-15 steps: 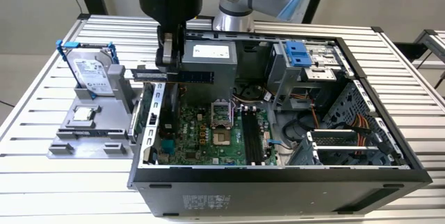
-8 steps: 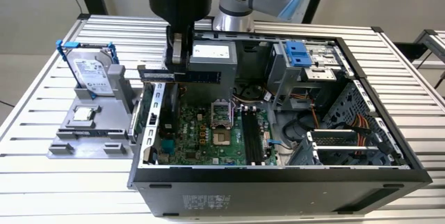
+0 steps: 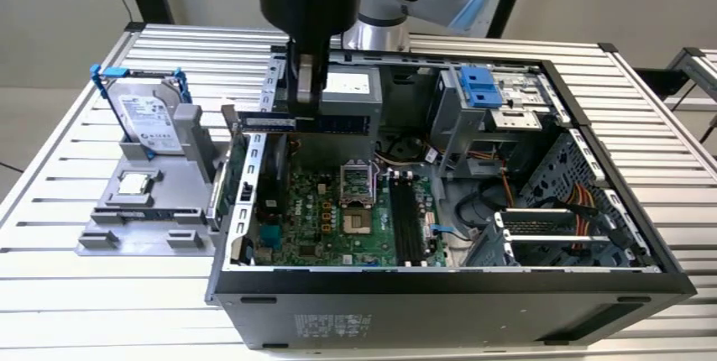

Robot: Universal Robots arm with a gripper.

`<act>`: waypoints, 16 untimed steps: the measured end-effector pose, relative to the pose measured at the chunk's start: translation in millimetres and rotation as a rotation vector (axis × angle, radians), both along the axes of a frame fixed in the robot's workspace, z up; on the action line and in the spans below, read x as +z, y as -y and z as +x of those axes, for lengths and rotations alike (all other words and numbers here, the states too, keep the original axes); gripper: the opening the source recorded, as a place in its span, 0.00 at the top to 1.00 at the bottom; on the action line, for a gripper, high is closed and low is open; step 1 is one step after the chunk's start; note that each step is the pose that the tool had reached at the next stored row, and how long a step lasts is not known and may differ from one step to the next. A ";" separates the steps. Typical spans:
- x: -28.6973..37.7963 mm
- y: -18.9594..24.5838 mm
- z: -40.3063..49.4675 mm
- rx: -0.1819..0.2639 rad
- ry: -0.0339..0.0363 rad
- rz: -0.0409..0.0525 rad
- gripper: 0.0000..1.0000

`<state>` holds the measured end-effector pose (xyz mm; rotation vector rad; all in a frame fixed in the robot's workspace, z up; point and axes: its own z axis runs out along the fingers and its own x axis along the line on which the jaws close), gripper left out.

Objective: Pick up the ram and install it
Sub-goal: 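Pick up the ram and move it above insertion slot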

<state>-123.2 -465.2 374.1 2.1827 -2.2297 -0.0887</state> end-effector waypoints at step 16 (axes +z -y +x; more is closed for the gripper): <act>0.0 0.0 30.7 0.000 0.0000 -0.0001 1.00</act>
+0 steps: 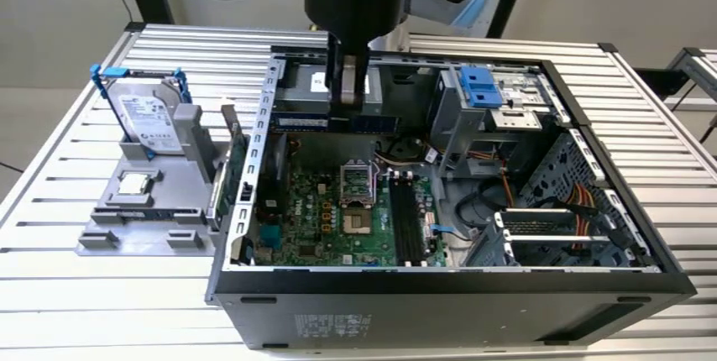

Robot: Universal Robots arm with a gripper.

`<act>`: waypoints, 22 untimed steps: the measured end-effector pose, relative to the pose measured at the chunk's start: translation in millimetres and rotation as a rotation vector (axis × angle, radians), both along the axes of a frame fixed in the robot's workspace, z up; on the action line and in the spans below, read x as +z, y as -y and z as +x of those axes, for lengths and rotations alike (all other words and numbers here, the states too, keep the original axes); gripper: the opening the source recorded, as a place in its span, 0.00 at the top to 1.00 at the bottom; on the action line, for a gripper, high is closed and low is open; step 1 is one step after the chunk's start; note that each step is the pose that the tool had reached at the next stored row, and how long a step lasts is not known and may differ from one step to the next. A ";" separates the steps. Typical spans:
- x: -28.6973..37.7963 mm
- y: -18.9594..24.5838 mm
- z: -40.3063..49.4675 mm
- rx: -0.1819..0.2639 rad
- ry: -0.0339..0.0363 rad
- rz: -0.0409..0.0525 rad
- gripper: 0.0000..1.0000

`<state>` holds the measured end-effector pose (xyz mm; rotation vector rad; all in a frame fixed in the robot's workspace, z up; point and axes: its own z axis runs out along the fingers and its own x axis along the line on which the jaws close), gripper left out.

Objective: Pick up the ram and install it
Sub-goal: 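Pick up the ram and move it above insertion slot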

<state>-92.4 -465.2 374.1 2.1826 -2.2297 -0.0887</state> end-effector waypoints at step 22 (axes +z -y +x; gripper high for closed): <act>0.0 0.0 37.5 0.000 0.0001 0.0000 1.00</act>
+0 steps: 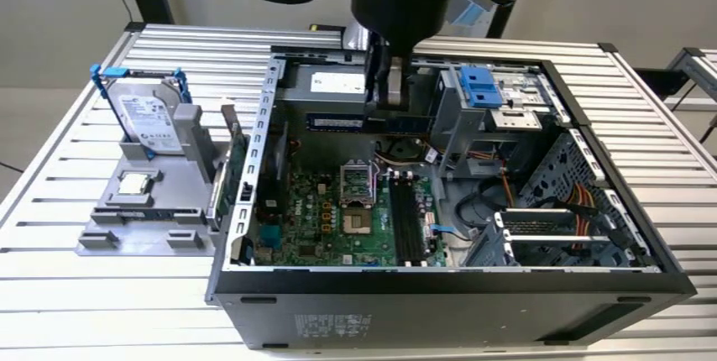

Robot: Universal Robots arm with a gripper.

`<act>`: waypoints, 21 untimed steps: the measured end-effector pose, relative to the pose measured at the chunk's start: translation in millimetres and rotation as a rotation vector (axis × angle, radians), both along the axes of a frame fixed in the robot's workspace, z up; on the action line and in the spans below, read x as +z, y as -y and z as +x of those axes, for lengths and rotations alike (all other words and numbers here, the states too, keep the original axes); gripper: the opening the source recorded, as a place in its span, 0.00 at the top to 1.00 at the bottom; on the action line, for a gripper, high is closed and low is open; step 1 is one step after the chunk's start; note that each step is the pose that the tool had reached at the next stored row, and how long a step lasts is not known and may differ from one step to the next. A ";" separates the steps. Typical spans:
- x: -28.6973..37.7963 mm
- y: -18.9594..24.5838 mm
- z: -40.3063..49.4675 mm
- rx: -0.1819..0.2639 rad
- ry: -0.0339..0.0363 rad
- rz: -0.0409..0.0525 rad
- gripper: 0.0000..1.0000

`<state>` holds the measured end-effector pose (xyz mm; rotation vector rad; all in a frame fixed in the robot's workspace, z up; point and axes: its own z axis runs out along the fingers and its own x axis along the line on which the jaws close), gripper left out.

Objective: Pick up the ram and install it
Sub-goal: 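Pick up the ram and move it above insertion slot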

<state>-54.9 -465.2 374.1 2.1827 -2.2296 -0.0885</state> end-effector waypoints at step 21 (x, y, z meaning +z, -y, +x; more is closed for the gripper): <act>0.0 0.0 35.8 0.000 -0.0001 0.0000 1.00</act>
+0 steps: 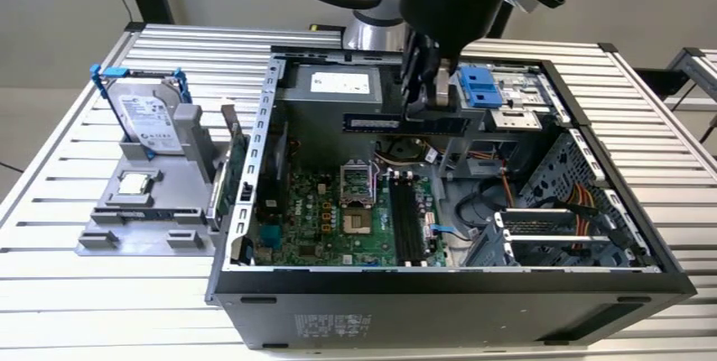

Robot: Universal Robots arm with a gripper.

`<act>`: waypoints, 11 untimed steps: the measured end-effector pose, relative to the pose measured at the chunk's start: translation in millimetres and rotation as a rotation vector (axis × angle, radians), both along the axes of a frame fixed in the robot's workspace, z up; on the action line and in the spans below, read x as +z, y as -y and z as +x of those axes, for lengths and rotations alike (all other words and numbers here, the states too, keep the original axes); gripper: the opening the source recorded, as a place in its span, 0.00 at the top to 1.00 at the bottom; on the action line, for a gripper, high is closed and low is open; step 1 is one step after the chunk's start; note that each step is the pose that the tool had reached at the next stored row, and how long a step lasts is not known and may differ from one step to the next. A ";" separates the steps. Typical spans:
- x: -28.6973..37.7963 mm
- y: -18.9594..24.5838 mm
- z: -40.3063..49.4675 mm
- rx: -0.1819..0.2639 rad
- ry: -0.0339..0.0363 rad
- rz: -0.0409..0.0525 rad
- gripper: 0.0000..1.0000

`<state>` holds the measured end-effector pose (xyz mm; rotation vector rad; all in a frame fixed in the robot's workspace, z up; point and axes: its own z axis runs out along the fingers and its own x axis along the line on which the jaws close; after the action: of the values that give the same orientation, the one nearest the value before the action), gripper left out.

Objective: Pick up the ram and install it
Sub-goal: 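Pick up the ram and move it above insertion slot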

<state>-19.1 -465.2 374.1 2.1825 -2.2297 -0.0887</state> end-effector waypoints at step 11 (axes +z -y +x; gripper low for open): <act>0.0 0.0 20.2 -0.003 0.0000 0.0000 1.00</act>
<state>1.1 -465.2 374.1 2.1793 -2.2329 -0.0887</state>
